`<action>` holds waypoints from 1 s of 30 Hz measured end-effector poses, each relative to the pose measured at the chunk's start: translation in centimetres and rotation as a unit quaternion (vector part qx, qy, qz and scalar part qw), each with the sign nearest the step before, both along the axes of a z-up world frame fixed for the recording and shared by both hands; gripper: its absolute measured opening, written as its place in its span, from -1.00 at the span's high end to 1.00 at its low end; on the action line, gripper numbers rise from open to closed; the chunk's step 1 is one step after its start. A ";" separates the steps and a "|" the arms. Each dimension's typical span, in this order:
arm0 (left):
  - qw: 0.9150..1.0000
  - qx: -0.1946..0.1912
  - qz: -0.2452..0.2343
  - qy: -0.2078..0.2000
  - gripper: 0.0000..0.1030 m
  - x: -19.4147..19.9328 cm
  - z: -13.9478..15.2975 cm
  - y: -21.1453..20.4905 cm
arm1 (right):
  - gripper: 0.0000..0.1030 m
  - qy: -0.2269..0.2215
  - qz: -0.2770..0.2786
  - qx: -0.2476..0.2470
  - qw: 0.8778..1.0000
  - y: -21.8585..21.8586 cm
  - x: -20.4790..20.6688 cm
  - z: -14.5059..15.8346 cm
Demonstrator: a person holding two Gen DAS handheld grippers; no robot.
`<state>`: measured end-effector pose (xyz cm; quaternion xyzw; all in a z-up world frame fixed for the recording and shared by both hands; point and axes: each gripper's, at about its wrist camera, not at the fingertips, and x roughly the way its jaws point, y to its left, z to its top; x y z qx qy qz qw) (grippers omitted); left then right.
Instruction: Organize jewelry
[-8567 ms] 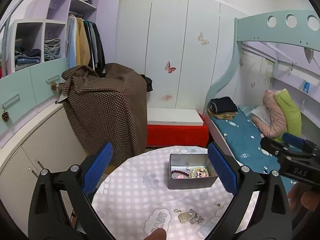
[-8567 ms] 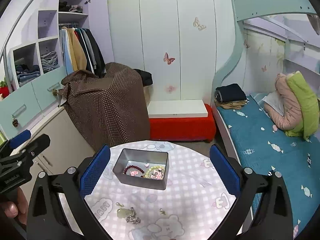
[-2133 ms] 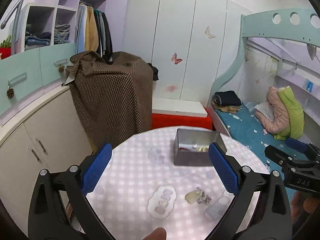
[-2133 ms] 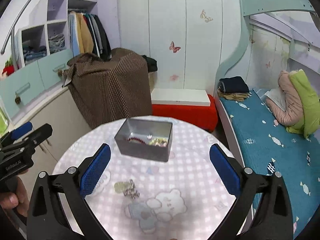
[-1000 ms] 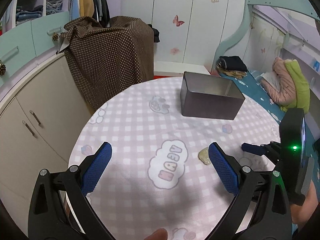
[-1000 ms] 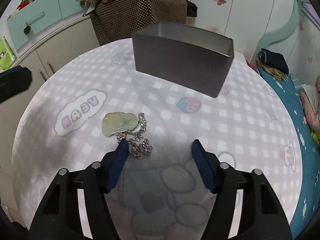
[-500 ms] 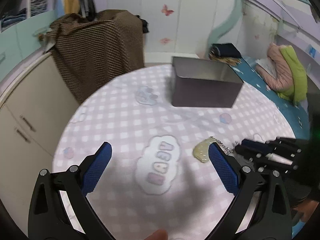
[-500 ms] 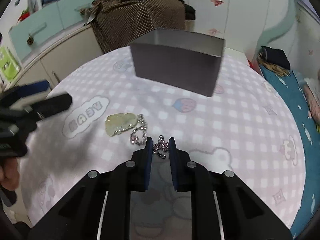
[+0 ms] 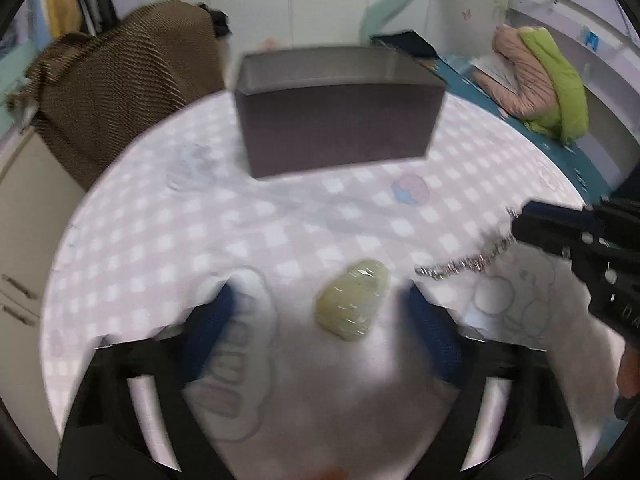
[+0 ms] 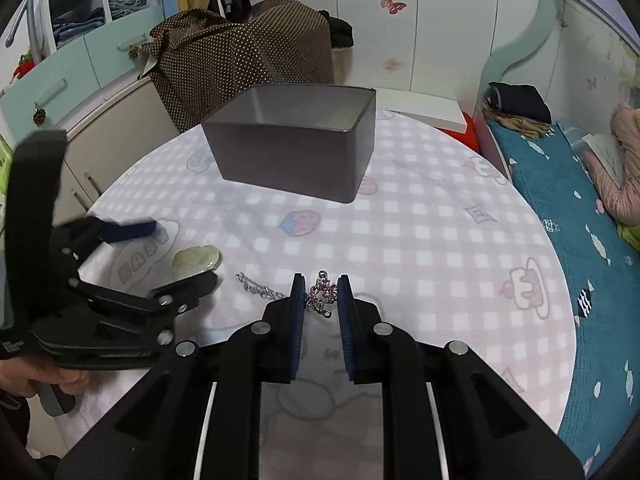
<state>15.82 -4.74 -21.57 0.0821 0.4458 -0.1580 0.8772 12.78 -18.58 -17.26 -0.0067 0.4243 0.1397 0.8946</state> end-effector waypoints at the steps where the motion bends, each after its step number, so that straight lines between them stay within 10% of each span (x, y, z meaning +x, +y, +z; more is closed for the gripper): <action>1: 1.000 -0.002 -0.004 0.000 -0.32 0.0 0.0 -0.1 | 0.72 -0.001 -0.001 0.000 1.000 0.0 0.0 0.1; 6: 0.999 -0.035 -0.008 0.018 0.47 0.6 0.4 0.8 | 0.72 -0.007 0.001 0.001 1.000 0.1 0.1 0.9; 30: 0.996 -0.077 0.021 -0.034 0.48 -0.7 6.9 4.4 | 0.81 -0.024 0.038 -0.048 0.998 1.3 1.1 4.7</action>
